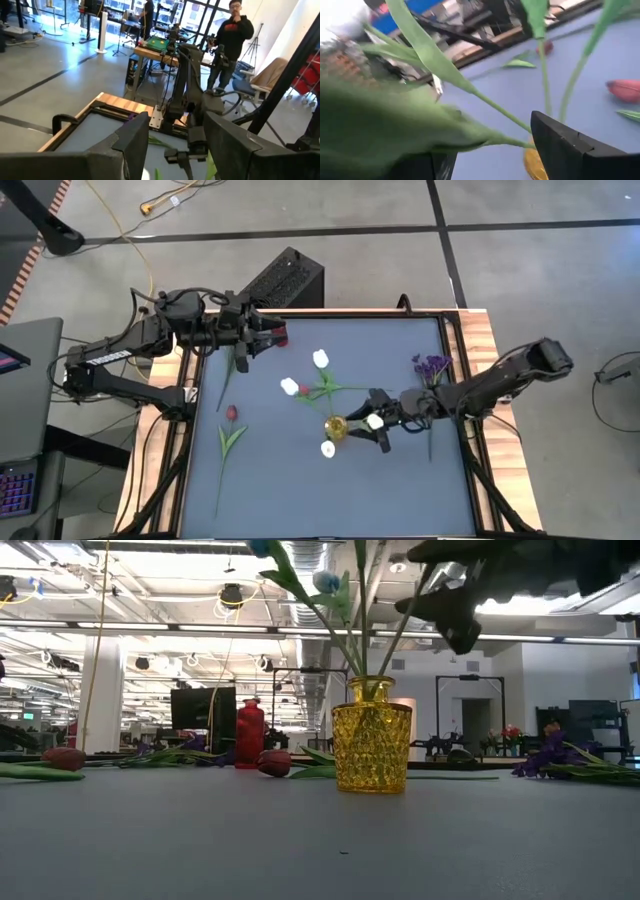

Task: Sort flowers into vase by color
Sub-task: Put the red flower into the red vase

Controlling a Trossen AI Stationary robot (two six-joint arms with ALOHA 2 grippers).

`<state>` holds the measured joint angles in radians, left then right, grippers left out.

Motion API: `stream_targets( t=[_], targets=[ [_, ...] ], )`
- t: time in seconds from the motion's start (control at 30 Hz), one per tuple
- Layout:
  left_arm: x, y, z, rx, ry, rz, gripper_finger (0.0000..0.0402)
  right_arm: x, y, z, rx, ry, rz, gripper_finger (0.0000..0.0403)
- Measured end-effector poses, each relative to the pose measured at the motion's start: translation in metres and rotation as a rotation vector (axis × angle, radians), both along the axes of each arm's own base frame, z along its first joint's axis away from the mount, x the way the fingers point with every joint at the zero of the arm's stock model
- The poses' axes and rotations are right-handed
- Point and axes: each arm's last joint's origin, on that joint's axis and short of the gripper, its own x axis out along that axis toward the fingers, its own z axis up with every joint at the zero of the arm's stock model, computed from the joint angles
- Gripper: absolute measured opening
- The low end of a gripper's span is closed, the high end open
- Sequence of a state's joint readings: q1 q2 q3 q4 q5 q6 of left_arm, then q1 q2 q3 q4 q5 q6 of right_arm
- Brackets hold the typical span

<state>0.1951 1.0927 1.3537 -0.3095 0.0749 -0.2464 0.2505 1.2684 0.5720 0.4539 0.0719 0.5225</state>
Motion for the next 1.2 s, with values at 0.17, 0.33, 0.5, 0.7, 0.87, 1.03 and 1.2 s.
stream_targets(
  t=[0.17,0.33,0.5,0.7,0.87,1.03,1.2],
  targets=[
    [0.0,0.0,0.0,0.01,0.001,-0.001,0.0177,-0.006,-0.012,0.017,-0.024,0.147,0.034,0.0265],
    [0.0,0.0,0.0,0.026,0.003,-0.002,0.0177,-0.008,-0.022,0.035,-0.072,0.287,0.097,0.0265],
    [0.0,0.0,-0.002,0.047,0.023,-0.004,0.0177,-0.01,-0.033,0.048,-0.125,0.426,0.115,0.0265],
    [0.0,0.0,-0.002,0.064,0.032,-0.005,0.0177,-0.018,-0.047,0.063,-0.148,0.516,0.084,0.0265],
    [0.0,0.0,-0.002,0.073,0.033,-0.006,0.0177,-0.028,-0.058,0.067,-0.135,0.609,0.047,0.0265],
    [0.0,0.0,-0.004,0.07,0.052,-0.006,0.0177,-0.035,-0.069,0.073,-0.093,0.666,0.037,0.0265],
    [-0.001,0.0,-0.007,0.089,0.08,-0.009,0.0177,-0.036,-0.081,0.08,-0.083,0.655,-0.012,0.0265]
  ],
)
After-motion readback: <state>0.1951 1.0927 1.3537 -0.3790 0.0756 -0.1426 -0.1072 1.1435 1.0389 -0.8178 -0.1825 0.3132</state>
